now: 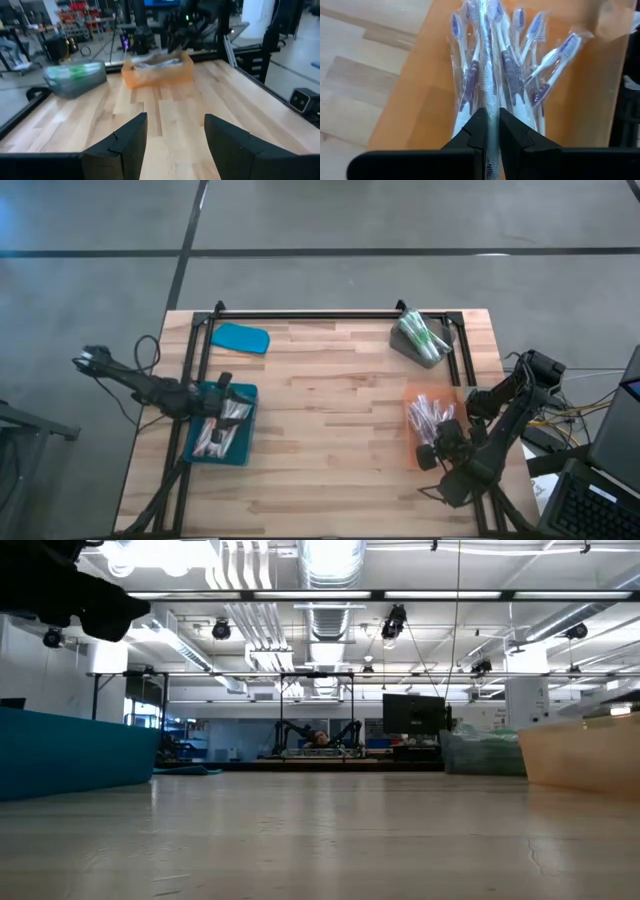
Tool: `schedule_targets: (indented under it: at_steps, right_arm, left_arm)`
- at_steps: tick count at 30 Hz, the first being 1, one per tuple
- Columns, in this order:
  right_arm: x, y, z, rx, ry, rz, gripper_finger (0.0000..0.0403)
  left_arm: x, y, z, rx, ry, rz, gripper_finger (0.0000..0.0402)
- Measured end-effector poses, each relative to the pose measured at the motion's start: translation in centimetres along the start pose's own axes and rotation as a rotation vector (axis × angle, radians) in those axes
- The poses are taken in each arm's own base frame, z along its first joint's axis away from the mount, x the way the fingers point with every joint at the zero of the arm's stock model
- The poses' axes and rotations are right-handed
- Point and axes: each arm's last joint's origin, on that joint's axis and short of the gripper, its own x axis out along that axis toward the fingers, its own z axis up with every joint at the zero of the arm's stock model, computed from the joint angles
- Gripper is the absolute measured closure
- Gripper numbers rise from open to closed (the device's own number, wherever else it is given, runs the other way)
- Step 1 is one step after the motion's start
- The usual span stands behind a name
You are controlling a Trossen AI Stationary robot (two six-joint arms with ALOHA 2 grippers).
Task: Pick & Place Toothbrushes
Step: Put the purple toothbrush into the orange bin, then return to Home Position
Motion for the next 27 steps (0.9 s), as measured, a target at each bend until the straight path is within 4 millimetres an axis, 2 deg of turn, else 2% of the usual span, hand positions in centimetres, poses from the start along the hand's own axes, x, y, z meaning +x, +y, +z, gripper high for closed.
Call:
schedule_targets:
  at_steps: [8,12,27]
  right_arm:
    - [2.3,-0.6,-0.5,-0.003,-0.007,-0.003,0.0382]
    - [3.1,-0.6,-0.8,-0.001,-0.023,0.026,0.0368]
    - [4.0,-0.7,-0.5,-0.006,-0.1,0.077,0.0228]
  left_arm:
    - [-0.6,0.5,-1.0,0.009,-0.049,0.04,0.0199]
    - [-0.4,0.8,-1.9,0.007,-0.016,0.075,0.0199]
    - [-0.1,2.3,-2.7,0.012,0.01,0.166,0.0199]
